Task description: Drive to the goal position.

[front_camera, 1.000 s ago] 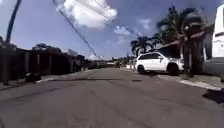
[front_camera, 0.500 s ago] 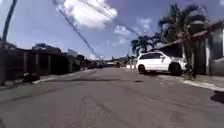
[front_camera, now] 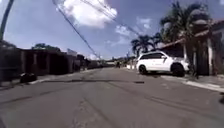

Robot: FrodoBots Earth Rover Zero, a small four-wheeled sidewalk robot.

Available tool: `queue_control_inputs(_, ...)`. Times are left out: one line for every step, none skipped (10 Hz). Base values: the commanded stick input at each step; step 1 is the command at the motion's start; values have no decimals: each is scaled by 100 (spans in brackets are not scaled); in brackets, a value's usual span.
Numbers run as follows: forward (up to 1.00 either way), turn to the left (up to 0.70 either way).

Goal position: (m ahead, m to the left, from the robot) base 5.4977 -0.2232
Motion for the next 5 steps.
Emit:
queue_control_inputs(45,0)
queue_control_inputs(45,0)
queue_control_inputs(45,0)
queue_control_inputs(45,0)
queue_control_inputs(45,0)
